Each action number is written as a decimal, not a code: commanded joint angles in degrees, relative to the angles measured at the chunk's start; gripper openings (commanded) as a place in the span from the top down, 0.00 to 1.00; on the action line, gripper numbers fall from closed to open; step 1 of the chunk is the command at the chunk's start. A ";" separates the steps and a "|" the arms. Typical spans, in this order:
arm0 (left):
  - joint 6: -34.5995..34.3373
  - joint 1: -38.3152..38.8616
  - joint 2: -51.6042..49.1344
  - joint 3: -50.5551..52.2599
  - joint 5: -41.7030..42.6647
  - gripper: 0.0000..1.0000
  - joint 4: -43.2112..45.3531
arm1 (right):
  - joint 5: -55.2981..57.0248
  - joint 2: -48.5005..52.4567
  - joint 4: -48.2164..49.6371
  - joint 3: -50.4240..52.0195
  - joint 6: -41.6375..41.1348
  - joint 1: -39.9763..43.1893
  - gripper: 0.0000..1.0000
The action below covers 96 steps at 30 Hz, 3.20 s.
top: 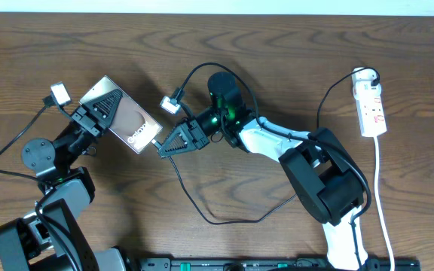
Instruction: Plug charger to phone and switch on socket
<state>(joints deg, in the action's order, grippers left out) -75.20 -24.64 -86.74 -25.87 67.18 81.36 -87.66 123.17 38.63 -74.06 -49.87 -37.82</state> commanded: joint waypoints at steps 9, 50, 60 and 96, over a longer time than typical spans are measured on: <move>0.83 2.78 0.68 0.02 7.19 0.93 0.66 | 5.79 -0.26 0.85 -1.25 1.29 -0.26 0.99; 0.98 2.86 0.68 0.02 3.63 0.93 0.28 | 4.76 -0.26 0.83 -1.25 1.92 0.00 0.99; 1.01 2.71 0.68 0.02 -0.59 0.93 -1.77 | 4.52 -0.26 0.57 -1.25 1.95 -0.15 0.99; 1.81 2.78 0.68 0.04 1.97 0.93 -1.62 | 7.13 -0.26 0.20 -1.25 1.90 0.74 0.99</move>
<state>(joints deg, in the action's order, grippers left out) -74.50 -22.79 -86.74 -26.22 70.11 79.46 -87.18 123.17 38.65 -73.76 -48.97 -37.67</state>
